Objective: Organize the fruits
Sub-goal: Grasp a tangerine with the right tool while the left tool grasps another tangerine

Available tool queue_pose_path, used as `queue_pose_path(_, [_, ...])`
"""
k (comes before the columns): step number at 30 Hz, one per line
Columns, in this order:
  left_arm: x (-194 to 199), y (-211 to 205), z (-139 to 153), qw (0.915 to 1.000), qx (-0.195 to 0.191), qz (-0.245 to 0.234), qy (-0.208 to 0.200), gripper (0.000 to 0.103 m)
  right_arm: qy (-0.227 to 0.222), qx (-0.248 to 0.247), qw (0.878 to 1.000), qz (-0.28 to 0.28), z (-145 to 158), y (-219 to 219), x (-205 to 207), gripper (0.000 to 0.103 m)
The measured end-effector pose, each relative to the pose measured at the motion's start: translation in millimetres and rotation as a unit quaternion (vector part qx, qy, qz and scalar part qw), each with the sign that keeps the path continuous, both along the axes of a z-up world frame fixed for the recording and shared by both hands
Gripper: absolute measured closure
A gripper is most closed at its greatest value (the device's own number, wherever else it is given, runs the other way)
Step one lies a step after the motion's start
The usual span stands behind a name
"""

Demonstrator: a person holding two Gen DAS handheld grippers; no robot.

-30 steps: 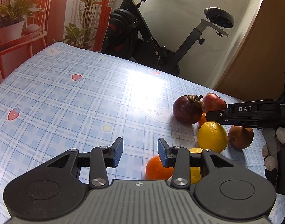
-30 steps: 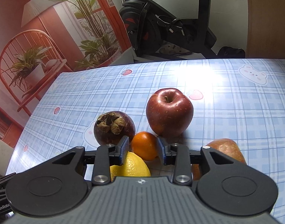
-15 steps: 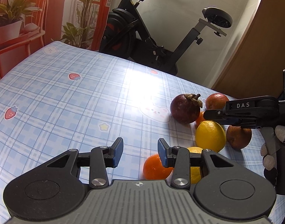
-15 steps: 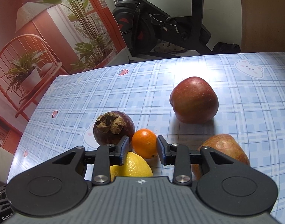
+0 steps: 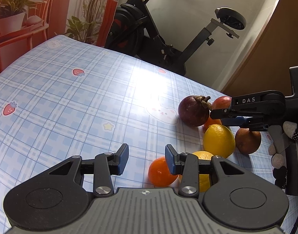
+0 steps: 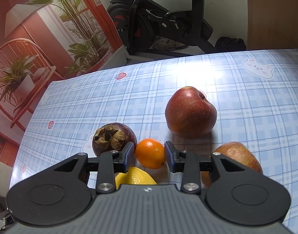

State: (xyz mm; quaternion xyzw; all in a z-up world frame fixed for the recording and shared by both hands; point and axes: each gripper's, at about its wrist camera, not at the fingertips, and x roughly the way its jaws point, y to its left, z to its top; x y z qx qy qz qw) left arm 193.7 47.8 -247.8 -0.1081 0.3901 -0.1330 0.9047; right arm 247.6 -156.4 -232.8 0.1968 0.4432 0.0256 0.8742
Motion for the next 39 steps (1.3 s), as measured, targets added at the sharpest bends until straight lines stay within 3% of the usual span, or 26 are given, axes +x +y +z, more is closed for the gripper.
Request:
queue_pose_path(10, [2,5,2,0.9999,-0.006,0.002,0.012,0.059,0.012,-0.05,0.999,0.014,-2,13,2,0.064])
queue_pose_path(22, [1,4,-1,0.9997,-0.006,-0.005,0.024,0.059,0.001,-0.029,0.999,0.018,0,8,-8,0.068])
queue_pose_path(24, [0,2,-1,0.9997,-0.004,-0.012,0.021,0.059,-0.011,-0.024,1.0,0.015,4,4,-15,0.074])
queue_pose_path(27, [-1,0,-1,0.9994,-0.009,-0.022,0.023,0.06,-0.021,-0.02,1.0,0.012,8,-1,-23,0.09])
queue_pose_path(32, [-4,-2,-5,0.9989,-0.02,-0.027,0.033,0.059,-0.011,0.003,1.0,0.01,7,-10,-24,0.09])
queue_pose_path(39, [-2,-8,-10,0.9985,-0.022,-0.034,0.038,0.058,-0.006,0.025,1.0,0.007,5,-10,-18,0.079])
